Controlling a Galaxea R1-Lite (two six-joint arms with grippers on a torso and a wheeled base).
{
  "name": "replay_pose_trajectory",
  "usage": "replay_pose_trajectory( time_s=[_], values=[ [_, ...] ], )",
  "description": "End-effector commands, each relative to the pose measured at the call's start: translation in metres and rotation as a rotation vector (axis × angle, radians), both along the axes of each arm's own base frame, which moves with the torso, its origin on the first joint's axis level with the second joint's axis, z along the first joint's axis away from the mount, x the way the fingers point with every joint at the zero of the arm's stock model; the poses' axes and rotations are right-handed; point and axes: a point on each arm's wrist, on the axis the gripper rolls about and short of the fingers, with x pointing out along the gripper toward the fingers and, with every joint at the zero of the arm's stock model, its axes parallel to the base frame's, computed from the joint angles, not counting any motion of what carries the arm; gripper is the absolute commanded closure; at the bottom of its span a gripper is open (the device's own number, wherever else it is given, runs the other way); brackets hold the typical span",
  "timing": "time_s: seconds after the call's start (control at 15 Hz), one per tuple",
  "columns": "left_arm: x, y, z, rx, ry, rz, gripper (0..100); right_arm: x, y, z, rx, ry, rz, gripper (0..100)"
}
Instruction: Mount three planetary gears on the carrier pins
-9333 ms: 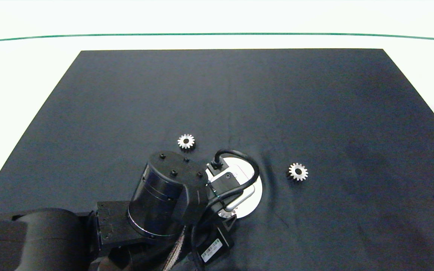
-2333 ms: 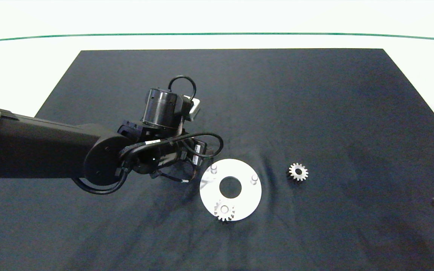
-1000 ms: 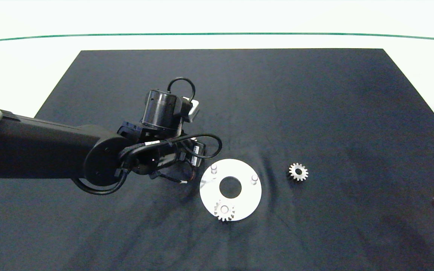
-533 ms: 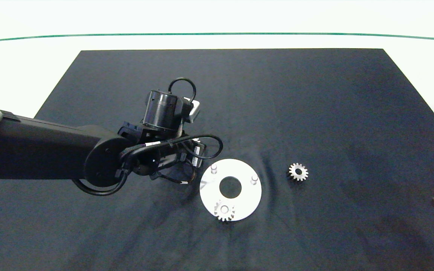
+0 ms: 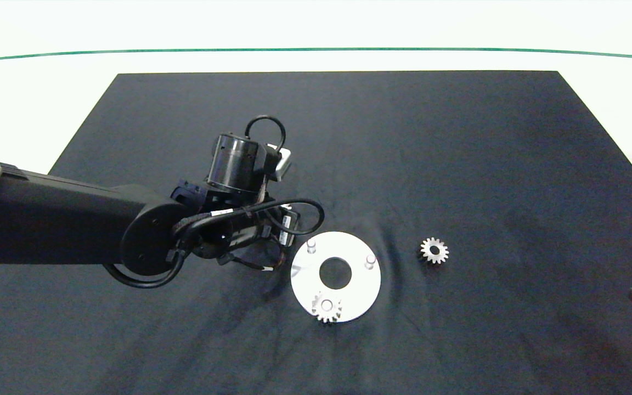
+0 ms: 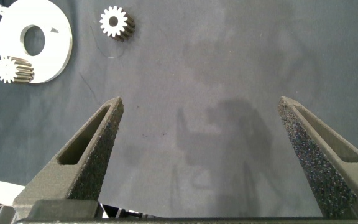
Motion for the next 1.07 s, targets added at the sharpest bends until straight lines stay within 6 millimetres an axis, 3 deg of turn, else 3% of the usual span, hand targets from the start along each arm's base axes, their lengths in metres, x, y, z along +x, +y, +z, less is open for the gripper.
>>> replay_pose_trajectory(
  time_s=[0.07,0.33,0.53,0.73,1.07],
  values=[
    [-0.008,0.003,0.007,-0.001,-0.013,-0.006,75,0.0,0.0,0.0,0.001,0.002,0.001,0],
    [-0.026,0.008,0.031,-0.027,-0.069,-0.032,75,0.0,0.0,-0.001,0.0,0.005,0.001,0],
    [-0.052,0.008,0.04,-0.014,-0.052,-0.079,75,0.0,0.0,-0.001,0.0,0.005,0.001,0],
    [-0.079,0.007,0.035,0.001,-0.032,-0.129,75,0.0,0.0,-0.003,0.0,0.013,0.001,0],
    [-0.1,-0.01,0.026,-0.003,-0.012,-0.19,75,-0.004,0.0,-0.001,0.006,-0.003,-0.001,0]
  ],
)
